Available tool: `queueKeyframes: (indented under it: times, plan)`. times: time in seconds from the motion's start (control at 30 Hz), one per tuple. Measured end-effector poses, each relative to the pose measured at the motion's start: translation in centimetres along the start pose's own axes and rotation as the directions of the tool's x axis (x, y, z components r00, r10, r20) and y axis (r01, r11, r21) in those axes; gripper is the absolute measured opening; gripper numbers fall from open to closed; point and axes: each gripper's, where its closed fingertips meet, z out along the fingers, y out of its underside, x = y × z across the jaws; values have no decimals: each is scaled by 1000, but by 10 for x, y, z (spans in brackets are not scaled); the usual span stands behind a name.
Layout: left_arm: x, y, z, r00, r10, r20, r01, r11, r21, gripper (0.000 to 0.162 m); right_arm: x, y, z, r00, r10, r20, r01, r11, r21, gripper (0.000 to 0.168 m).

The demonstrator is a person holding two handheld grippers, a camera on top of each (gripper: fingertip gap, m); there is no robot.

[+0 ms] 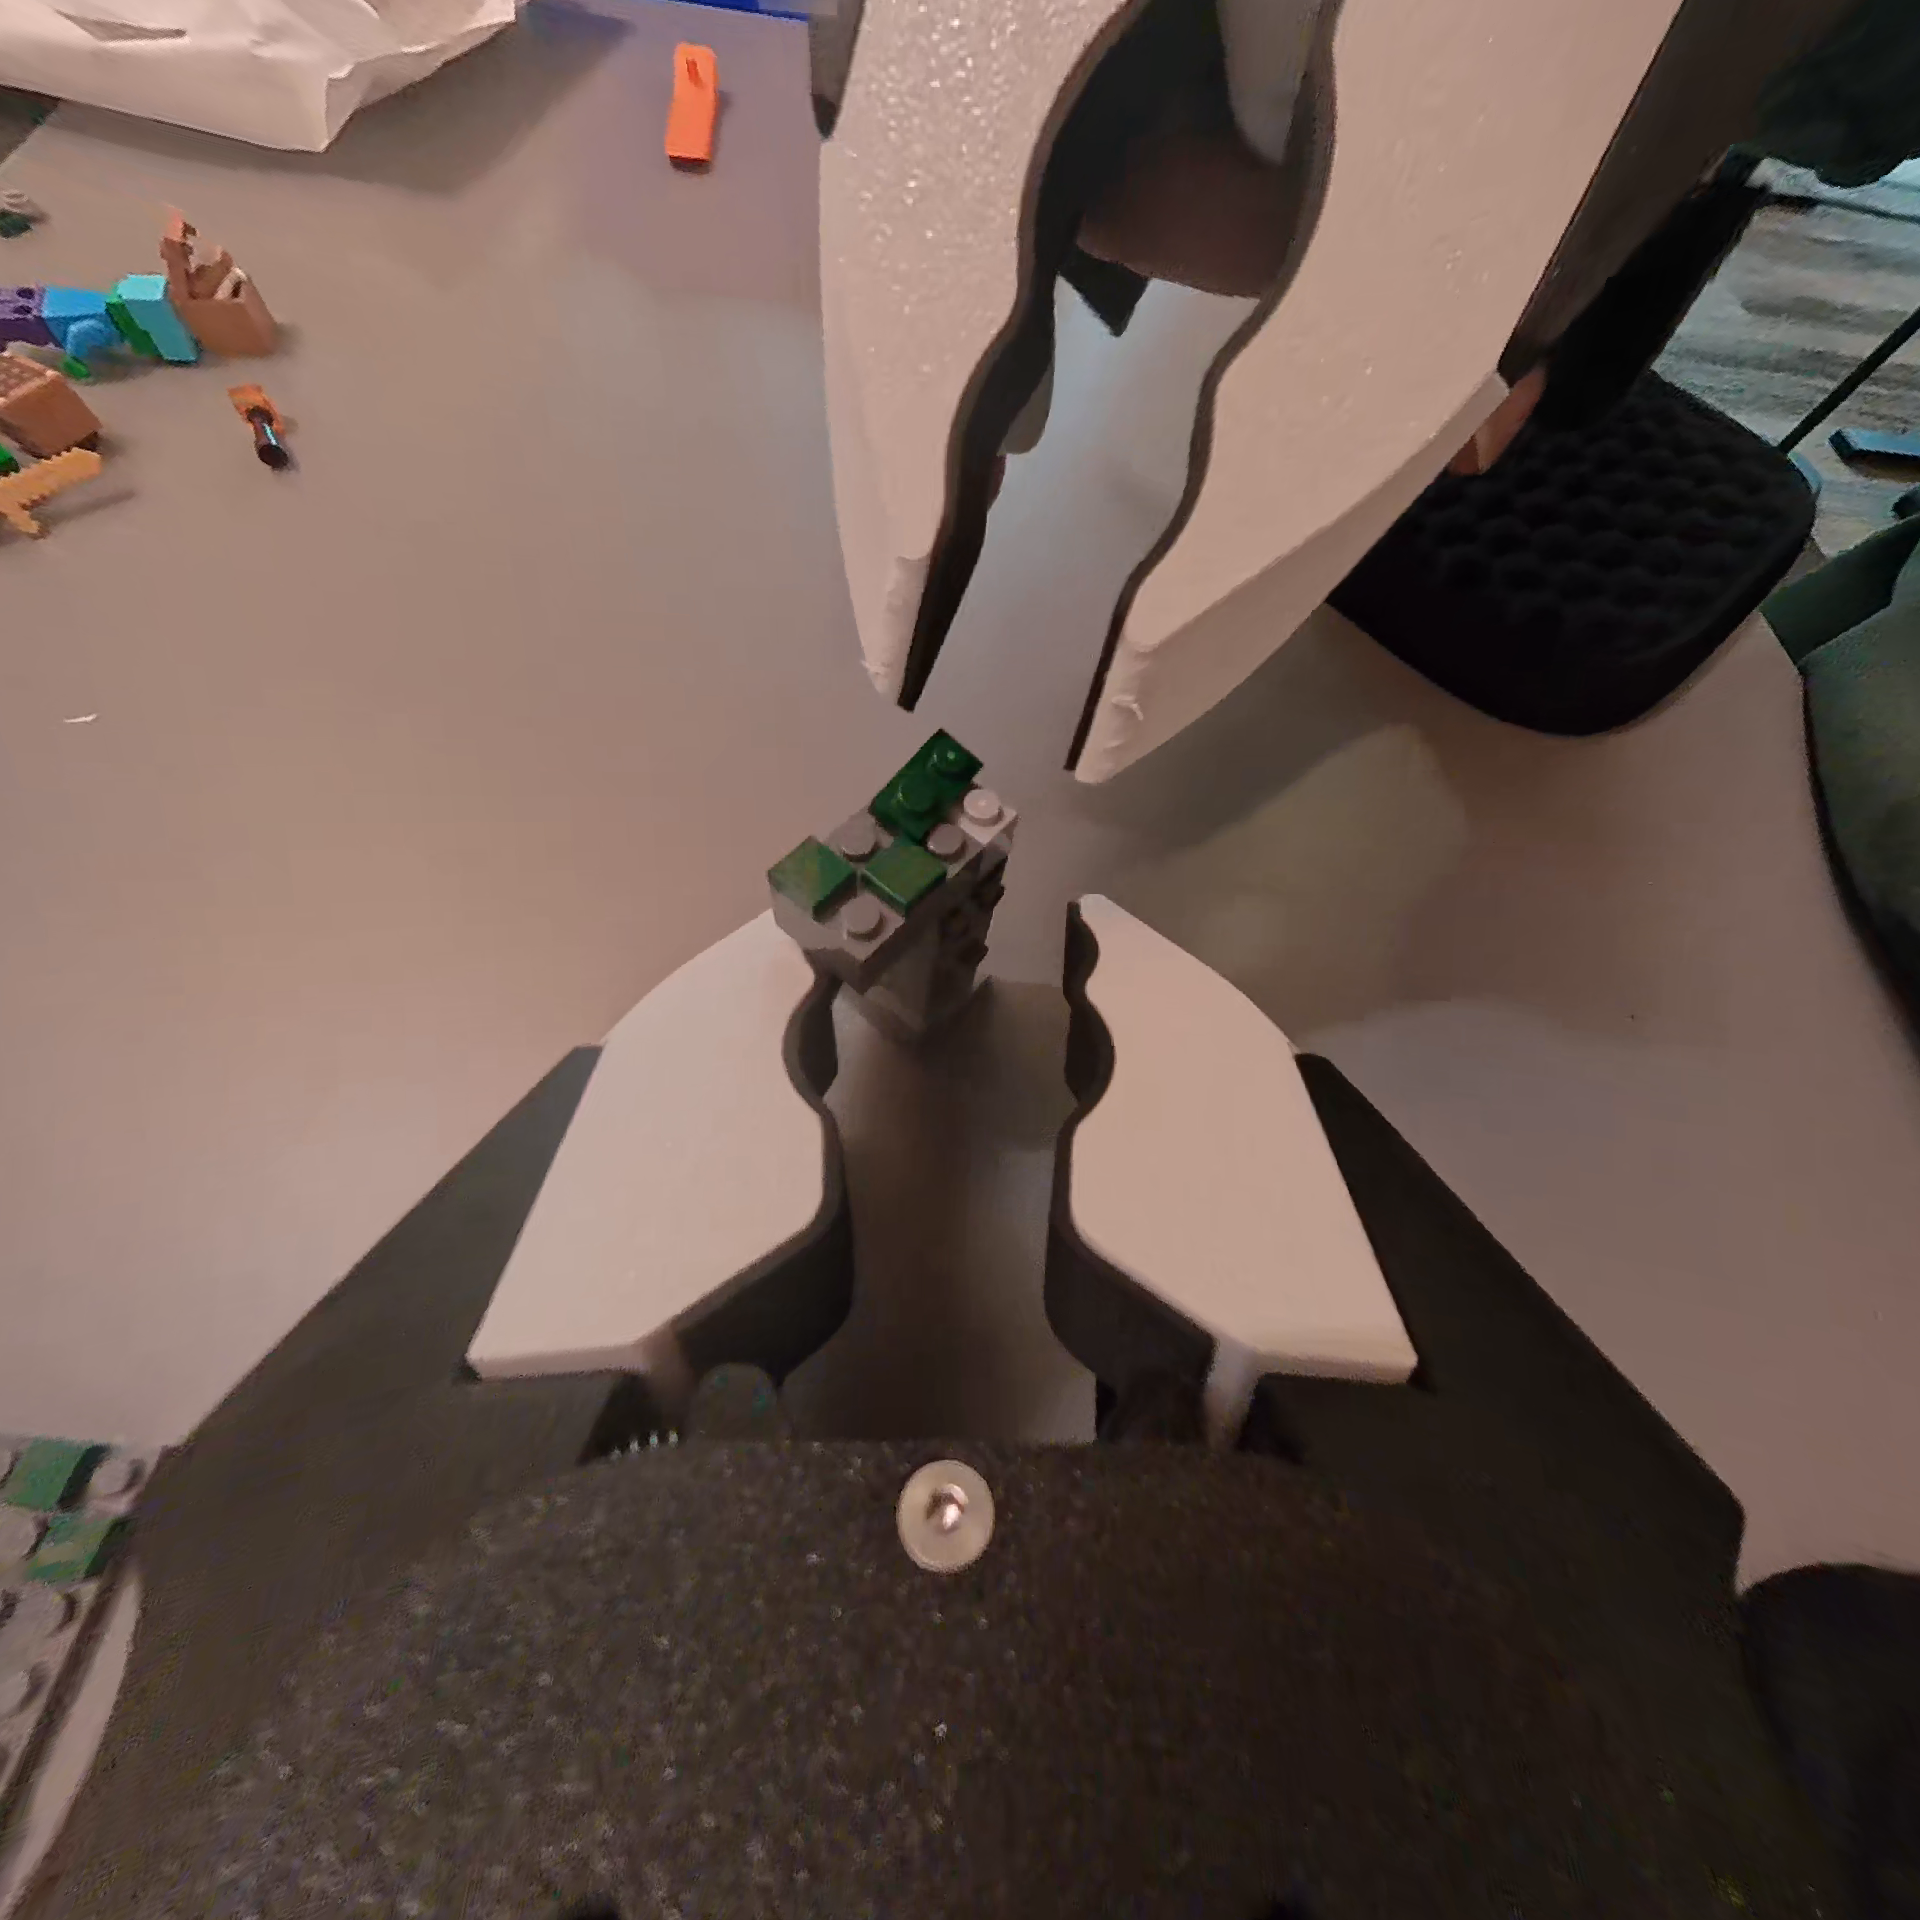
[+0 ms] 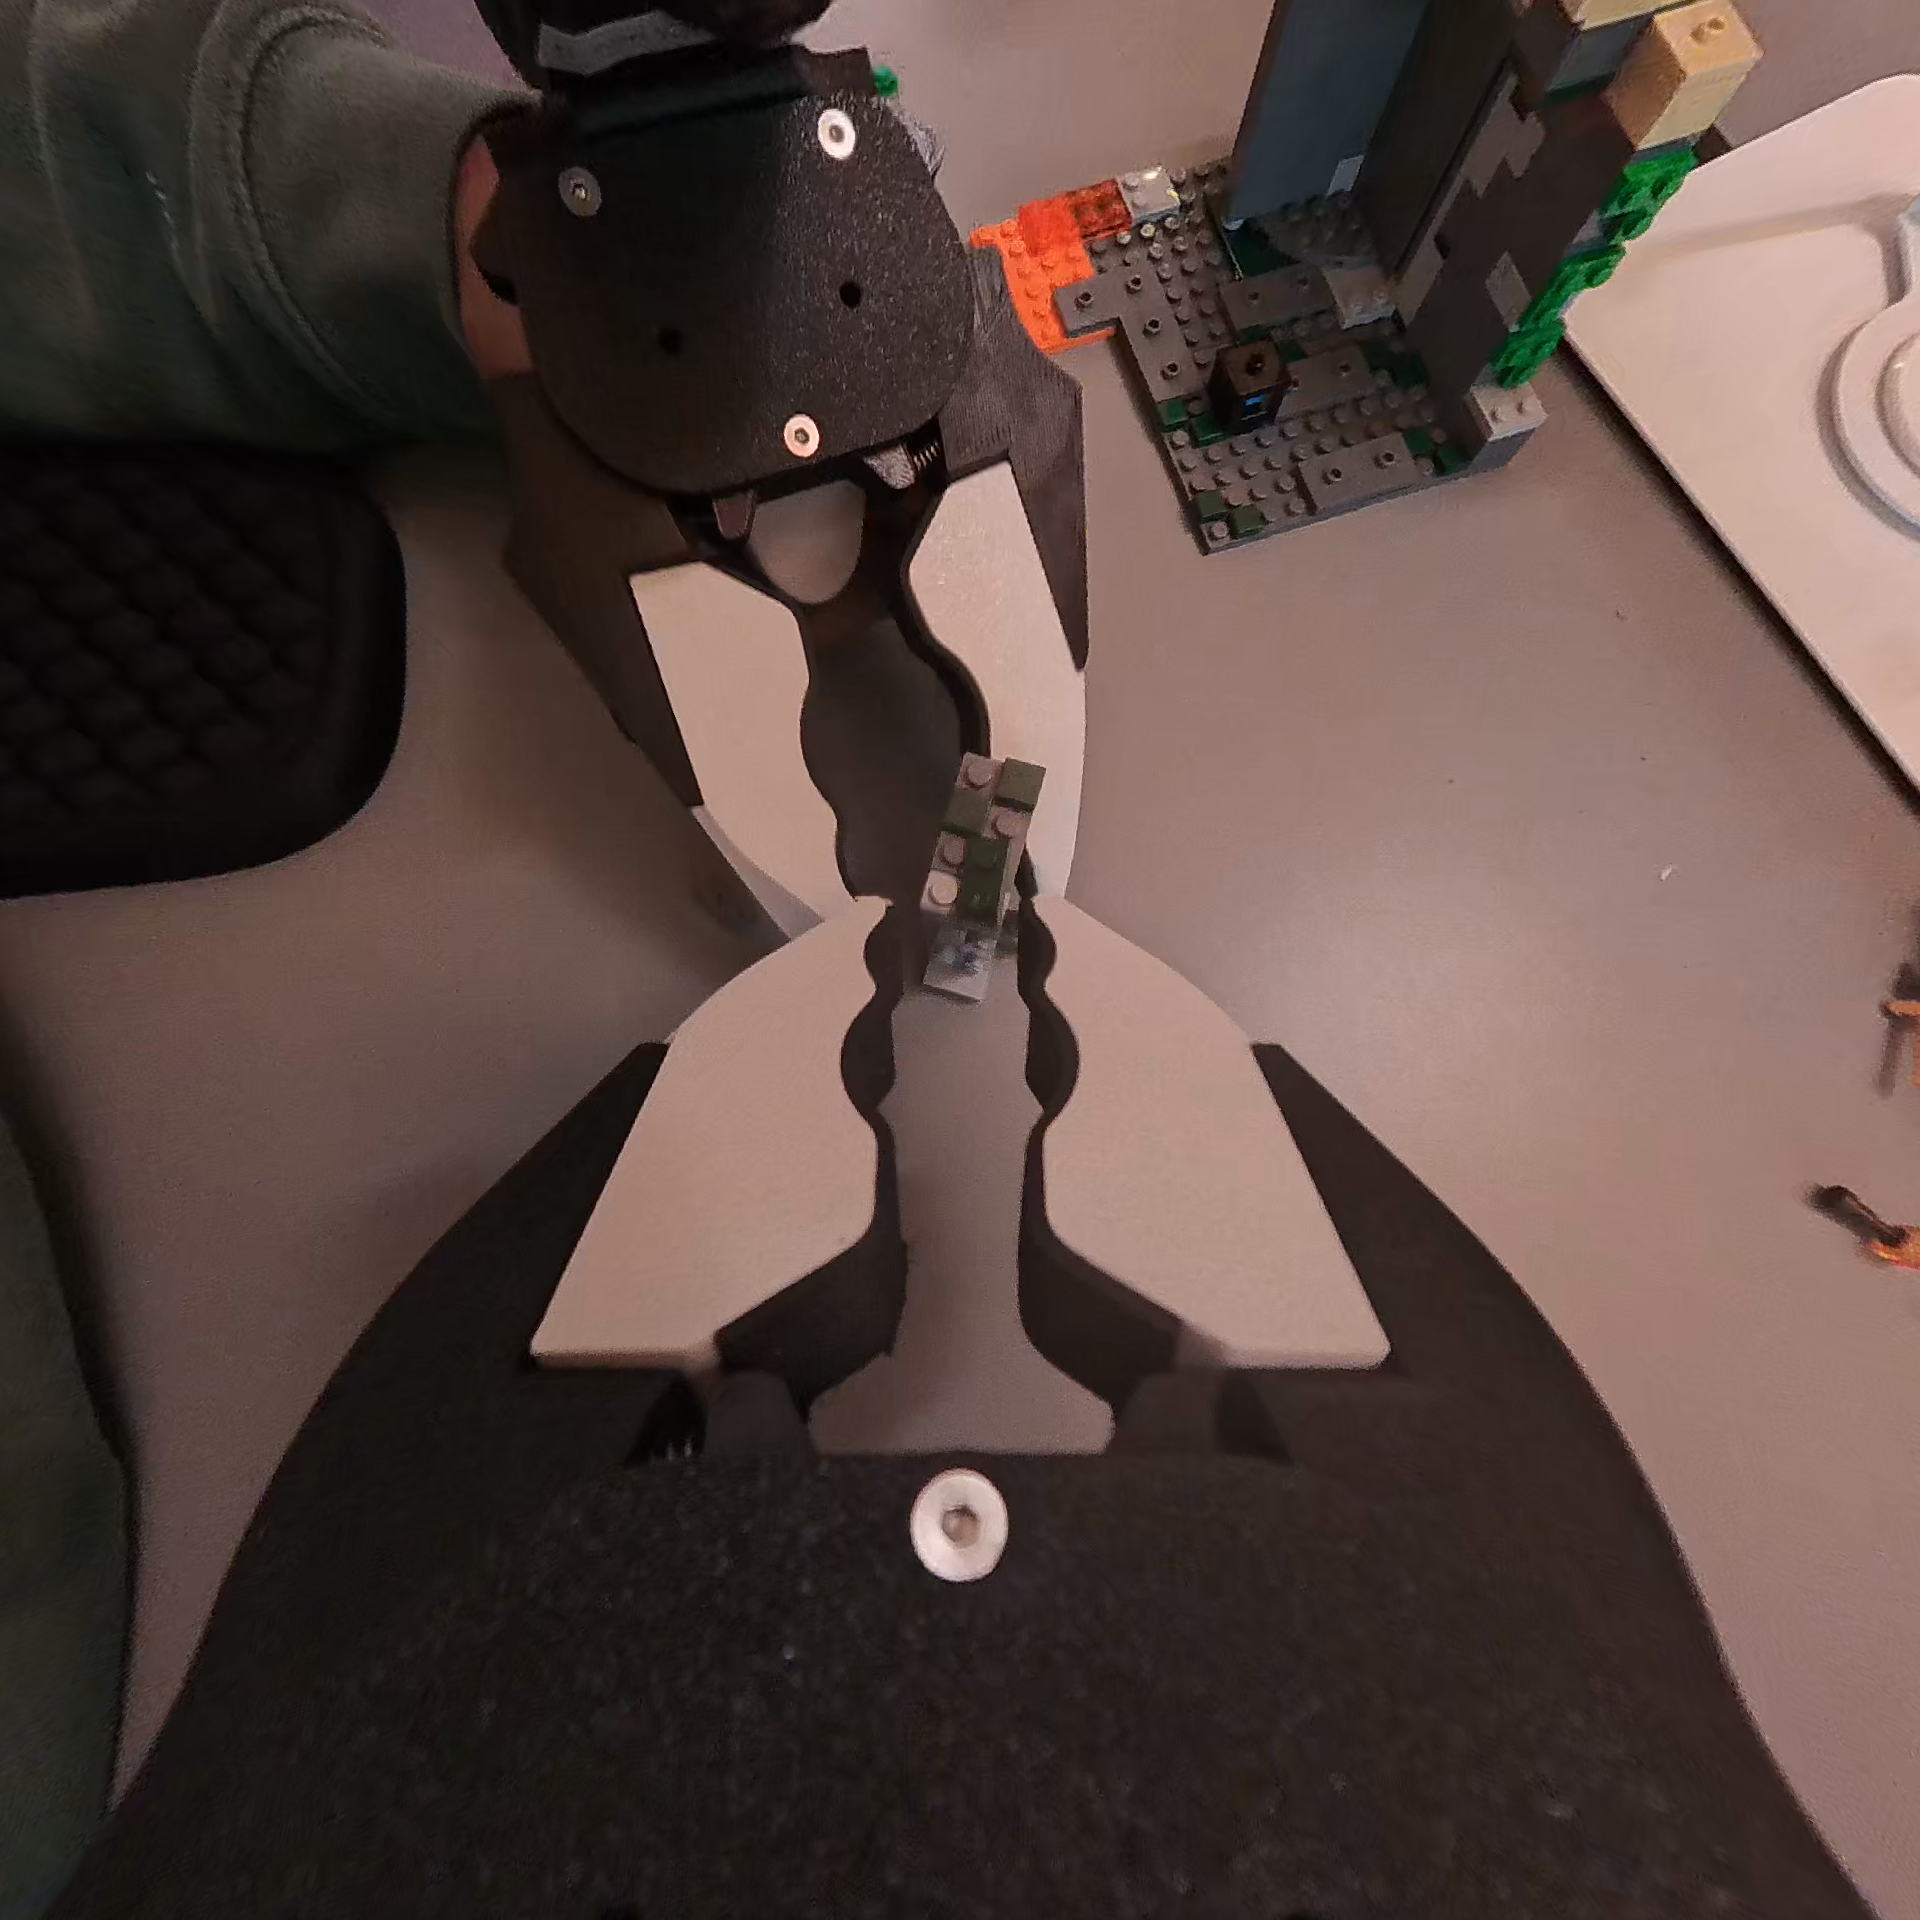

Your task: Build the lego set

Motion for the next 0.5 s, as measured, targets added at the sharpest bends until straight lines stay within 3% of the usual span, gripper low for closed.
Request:
queueKeyframes:
  times: [0.27,0.4,0.5]
  plan:
    - [-11,2,-14,1000,0,6,0,1000,14,44,2,2,15,998,16,-63,-16,1000,-9,30]
    - [-11,-2,-20,1000,24,-4,-23,999,49,43,0,4,21,999,-20,-30,20,1000,-12,18]
    - [-2,-12,-25,997,61,-43,-55,992,118,39,-3,7,18,990,-136,48,137,991,-13,17]
